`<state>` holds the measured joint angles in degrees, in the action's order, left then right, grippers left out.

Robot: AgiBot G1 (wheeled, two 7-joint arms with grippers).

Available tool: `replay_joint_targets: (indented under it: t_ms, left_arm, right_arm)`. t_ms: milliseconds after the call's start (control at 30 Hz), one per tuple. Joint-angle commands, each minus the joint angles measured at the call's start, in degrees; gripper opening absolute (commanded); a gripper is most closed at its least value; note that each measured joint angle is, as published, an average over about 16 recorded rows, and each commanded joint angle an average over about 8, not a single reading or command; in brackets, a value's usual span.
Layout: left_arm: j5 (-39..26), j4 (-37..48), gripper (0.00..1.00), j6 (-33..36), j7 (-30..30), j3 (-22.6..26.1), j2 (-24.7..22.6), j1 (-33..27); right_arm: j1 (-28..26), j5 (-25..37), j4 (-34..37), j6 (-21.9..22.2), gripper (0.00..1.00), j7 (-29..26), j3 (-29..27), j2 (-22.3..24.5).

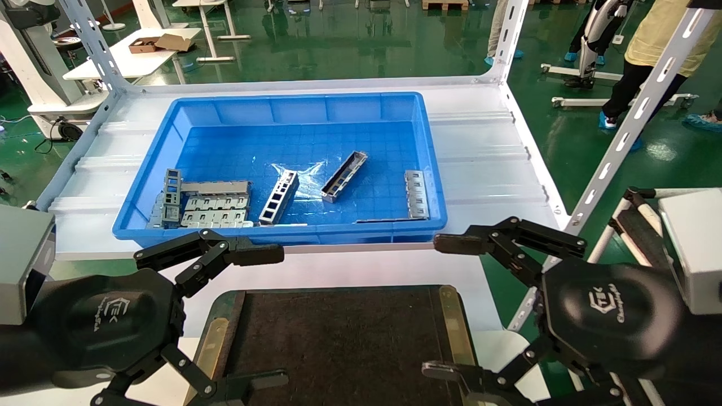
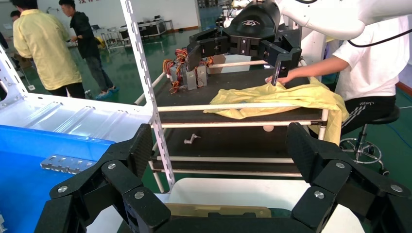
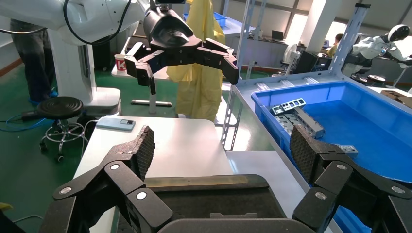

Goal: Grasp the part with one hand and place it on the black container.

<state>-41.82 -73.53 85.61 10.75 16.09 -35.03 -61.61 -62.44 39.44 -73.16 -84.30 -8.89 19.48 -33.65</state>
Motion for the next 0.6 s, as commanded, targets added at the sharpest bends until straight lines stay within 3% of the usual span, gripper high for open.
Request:
replay_joint_targets:
  t_ms: [33, 600]
  left_arm:
    - [0.0, 0.0, 1.0, 0.0, 0.0, 0.0, 0.0, 0.0]
    - [0.0, 0.0, 1.0, 0.0, 0.0, 0.0, 0.0, 0.0]
  right_arm:
    - [0.0, 0.0, 0.0, 0.0, 1.0, 0.0, 0.0, 0.0]
    - [0.0, 0.0, 0.0, 0.0, 1.0, 0.0, 0.0, 0.0]
